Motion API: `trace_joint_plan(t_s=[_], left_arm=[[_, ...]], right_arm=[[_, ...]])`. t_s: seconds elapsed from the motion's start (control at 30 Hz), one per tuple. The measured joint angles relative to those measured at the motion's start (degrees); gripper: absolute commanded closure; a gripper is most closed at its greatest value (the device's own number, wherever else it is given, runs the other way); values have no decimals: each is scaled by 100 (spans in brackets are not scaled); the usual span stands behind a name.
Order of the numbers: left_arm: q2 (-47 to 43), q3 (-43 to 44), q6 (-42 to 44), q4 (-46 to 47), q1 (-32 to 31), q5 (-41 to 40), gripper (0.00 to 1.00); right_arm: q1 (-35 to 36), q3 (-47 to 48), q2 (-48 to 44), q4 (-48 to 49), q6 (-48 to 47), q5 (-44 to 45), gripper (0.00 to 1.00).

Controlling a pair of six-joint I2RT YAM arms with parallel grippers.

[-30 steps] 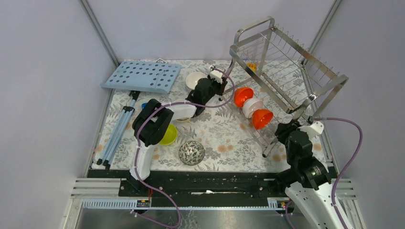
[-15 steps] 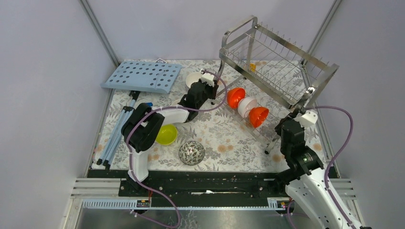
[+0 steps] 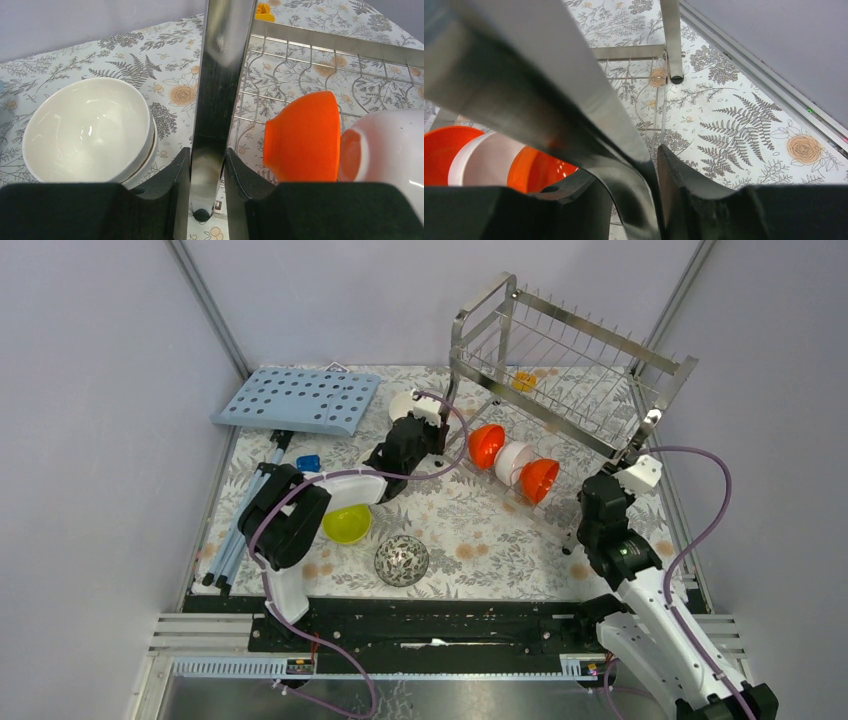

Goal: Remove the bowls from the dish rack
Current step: Adjust the dish rack at the center of the board.

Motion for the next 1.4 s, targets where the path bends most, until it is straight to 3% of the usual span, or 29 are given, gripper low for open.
trace_joint_plan(t_s=[0.13, 0.23, 0.37, 0.6, 0.73, 0.9, 1.0, 1.23, 1.4], left_arm=[[-50, -2, -37, -120, -70, -94, 100], [-81, -2, -96, -201, -131, -192, 100], [-103, -2, -164, -260, -229, -345, 100], [-162, -2, -286, -409, -407, -520, 100], [-166, 0, -350, -426, -468, -675, 100], [-173, 0, -407, -446, -527, -892, 100], [-177, 0, -426, -463, -566, -1027, 100], [-358, -127, -481, -625, -608, -1143, 100], [-505, -278, -549, -662, -614, -1117, 100]], right_arm=[[-129, -55, 129, 269, 170, -28, 33], [-184, -63, 72, 308, 334, -162, 24], [-181, -68, -334, 33, 319, -509, 18], [-179, 164, -1102, -1379, 553, -981, 17], [-146, 372, -1456, -2109, 1005, -1134, 23], [-136, 553, -1480, -2693, 1497, -1102, 46], [-136, 553, -1394, -2914, 1718, -944, 53], [-131, 354, -1255, -2964, 2085, -610, 73], [-92, 291, -1043, -2712, 2046, -319, 79]])
